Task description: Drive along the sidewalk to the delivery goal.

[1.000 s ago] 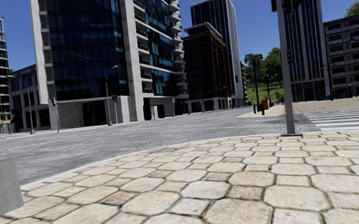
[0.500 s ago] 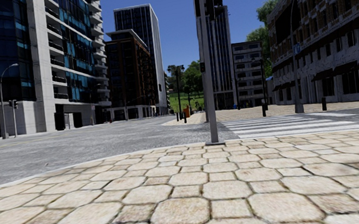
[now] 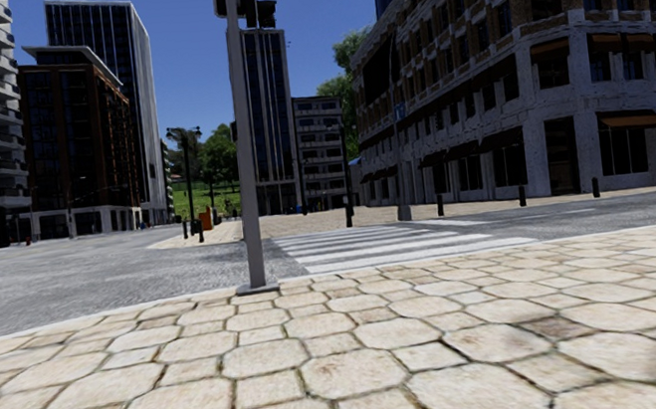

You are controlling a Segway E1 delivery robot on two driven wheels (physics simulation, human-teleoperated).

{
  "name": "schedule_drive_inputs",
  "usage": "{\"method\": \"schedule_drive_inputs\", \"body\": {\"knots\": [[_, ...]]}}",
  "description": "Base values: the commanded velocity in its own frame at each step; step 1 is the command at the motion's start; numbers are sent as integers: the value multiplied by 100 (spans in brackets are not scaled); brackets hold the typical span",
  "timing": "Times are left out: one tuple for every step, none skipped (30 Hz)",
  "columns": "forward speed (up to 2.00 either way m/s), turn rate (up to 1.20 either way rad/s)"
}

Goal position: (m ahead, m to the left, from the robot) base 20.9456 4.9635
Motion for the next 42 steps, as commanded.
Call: {"method": "schedule_drive_inputs", "body": {"knots": [[200, -81], [200, -81], [200, -81], [200, -80], [200, -80], [200, -80], [200, -80], [200, -80], [200, -80], [200, -80], [200, -80], [200, -80], [200, -77], [200, -1], [200, -1], [200, 0], [200, 0], [200, 0], [200, 0], [200, 0], [200, 0], [200, 0], [200, 0], [200, 0], [200, 7], [200, 14], [200, 21], [200, 21], [200, 26], [200, 27], [200, 30], [200, 30], [200, 34], [200, 37], [200, 39], [200, 40], [200, 40], [200, 41], [200, 41], [200, 41], [200, 41], [195, 41]]}}
